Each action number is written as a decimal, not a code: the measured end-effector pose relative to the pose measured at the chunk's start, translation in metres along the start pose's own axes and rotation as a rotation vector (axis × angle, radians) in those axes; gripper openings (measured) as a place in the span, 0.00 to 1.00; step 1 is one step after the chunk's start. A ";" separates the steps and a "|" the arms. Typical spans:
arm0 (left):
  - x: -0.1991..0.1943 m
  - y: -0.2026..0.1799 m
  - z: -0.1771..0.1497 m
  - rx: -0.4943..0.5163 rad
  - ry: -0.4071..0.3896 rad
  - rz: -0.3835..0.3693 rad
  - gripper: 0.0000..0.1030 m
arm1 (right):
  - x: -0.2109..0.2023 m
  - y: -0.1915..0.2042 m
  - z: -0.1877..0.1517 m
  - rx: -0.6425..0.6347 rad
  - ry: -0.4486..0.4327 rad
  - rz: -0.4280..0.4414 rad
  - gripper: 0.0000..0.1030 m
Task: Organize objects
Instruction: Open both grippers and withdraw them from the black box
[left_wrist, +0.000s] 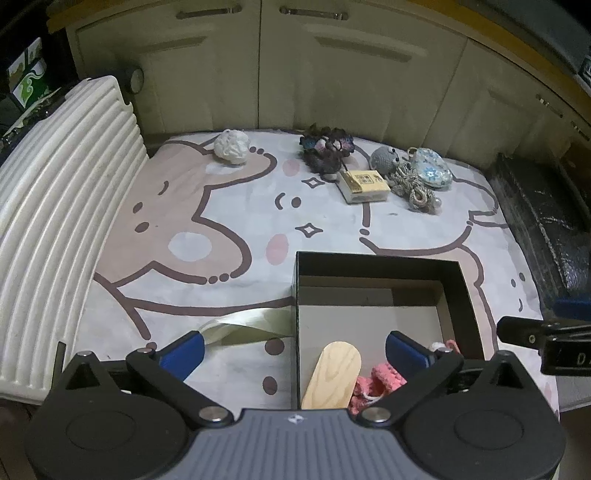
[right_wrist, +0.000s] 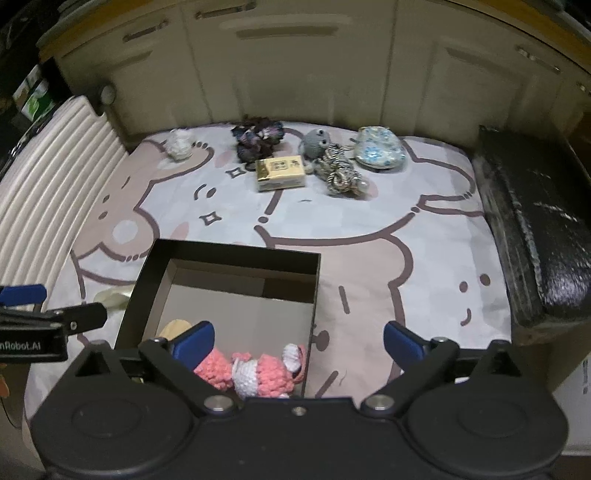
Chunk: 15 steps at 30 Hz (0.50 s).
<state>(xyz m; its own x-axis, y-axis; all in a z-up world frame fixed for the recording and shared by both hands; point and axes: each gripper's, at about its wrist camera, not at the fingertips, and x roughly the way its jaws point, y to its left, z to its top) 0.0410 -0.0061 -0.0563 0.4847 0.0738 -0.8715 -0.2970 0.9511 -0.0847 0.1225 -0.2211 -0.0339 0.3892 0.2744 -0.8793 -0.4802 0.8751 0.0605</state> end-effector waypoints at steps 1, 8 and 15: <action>-0.001 0.000 0.000 -0.002 -0.003 0.003 1.00 | -0.001 -0.001 0.000 0.009 -0.003 -0.001 0.99; -0.004 0.004 0.001 -0.017 -0.008 0.009 1.00 | -0.003 -0.004 -0.001 0.033 -0.011 0.003 1.00; -0.003 0.005 0.001 -0.023 -0.013 0.013 1.00 | -0.006 -0.005 0.000 0.038 -0.022 0.004 1.00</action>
<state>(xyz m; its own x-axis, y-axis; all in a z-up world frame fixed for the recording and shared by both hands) 0.0389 -0.0008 -0.0538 0.4913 0.0902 -0.8663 -0.3222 0.9429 -0.0846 0.1221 -0.2268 -0.0289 0.4051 0.2865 -0.8682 -0.4519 0.8882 0.0822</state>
